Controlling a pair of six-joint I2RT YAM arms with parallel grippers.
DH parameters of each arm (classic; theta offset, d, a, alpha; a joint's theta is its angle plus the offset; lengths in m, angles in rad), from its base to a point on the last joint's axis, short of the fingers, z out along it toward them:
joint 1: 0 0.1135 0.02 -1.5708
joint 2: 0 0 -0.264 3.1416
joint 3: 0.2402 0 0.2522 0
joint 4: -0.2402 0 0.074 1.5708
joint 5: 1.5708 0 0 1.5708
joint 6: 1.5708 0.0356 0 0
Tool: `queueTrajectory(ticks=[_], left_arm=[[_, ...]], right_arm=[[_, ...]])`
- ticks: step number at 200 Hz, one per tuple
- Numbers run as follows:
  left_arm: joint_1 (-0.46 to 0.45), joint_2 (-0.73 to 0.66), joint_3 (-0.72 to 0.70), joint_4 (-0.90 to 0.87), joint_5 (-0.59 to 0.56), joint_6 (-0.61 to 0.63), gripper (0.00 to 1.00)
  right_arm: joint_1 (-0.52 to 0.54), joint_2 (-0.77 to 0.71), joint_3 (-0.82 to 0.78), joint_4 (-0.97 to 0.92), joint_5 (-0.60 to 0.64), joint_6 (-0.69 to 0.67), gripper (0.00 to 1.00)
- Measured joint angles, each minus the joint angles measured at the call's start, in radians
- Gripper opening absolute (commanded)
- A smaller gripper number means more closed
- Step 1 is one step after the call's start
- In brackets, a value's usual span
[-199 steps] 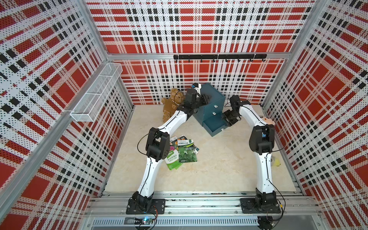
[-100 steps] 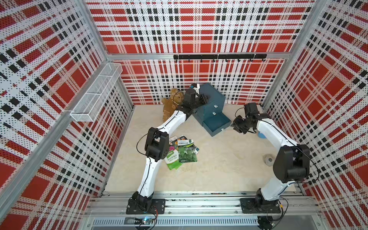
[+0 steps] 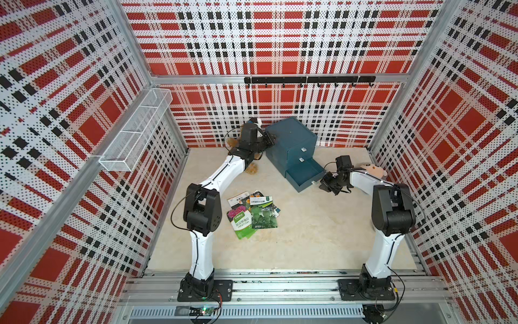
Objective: Take the seed bags out of the drawer
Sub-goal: Close the drawer in the storage box.
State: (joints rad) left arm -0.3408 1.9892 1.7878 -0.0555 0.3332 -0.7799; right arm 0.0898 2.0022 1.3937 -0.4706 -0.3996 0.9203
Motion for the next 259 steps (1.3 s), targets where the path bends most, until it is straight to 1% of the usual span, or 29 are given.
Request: queueTrajectory(ticks=[20,42,60,88,133,159,190,209,217,224,233,244,252,259], left_arm=[[0.033,-0.119,-0.104,0.003,-0.003,0.003,0.29],[0.061,-0.214,-0.214,0.013,-0.013,0.006,0.29],[0.071,-0.249,-0.285,0.014,-0.020,0.006,0.29],[0.076,-0.252,-0.362,0.008,-0.026,0.006,0.29],[0.078,-0.265,-0.410,0.001,-0.027,0.003,0.29],[0.078,-0.284,-0.425,0.002,-0.026,0.003,0.29],[0.079,-0.309,-0.447,0.002,-0.027,0.003,0.29],[0.093,-0.328,-0.456,-0.003,-0.027,0.013,0.30],[0.104,-0.341,-0.459,-0.010,-0.032,0.023,0.30],[0.114,-0.353,-0.460,-0.020,-0.039,0.032,0.31],[0.130,-0.372,-0.460,-0.033,-0.050,0.053,0.32],[0.143,-0.396,-0.460,-0.055,-0.071,0.077,0.33],[0.150,-0.416,-0.460,-0.072,-0.095,0.103,0.34],[0.153,-0.436,-0.460,-0.086,-0.125,0.128,0.36]], right_arm=[[0.004,0.063,0.079,0.039,-0.025,0.024,0.00],[0.014,0.118,0.154,0.063,-0.045,0.055,0.00],[0.028,0.159,0.200,0.098,-0.065,0.089,0.00],[0.051,0.207,0.238,0.186,-0.101,0.162,0.00],[0.093,0.281,0.291,0.350,-0.128,0.304,0.00],[0.106,0.297,0.294,0.425,-0.138,0.381,0.00],[0.106,0.296,0.289,0.462,-0.138,0.405,0.00],[0.106,0.261,0.219,0.464,-0.127,0.386,0.00],[0.105,0.233,0.174,0.452,-0.119,0.370,0.06],[0.103,0.197,0.124,0.433,-0.109,0.347,0.13],[0.098,0.139,0.060,0.402,-0.093,0.318,0.25],[0.093,0.068,-0.007,0.363,-0.082,0.262,0.38],[0.086,0.000,-0.049,0.324,-0.060,0.216,0.44],[0.080,-0.058,-0.072,0.285,-0.035,0.167,0.48]])
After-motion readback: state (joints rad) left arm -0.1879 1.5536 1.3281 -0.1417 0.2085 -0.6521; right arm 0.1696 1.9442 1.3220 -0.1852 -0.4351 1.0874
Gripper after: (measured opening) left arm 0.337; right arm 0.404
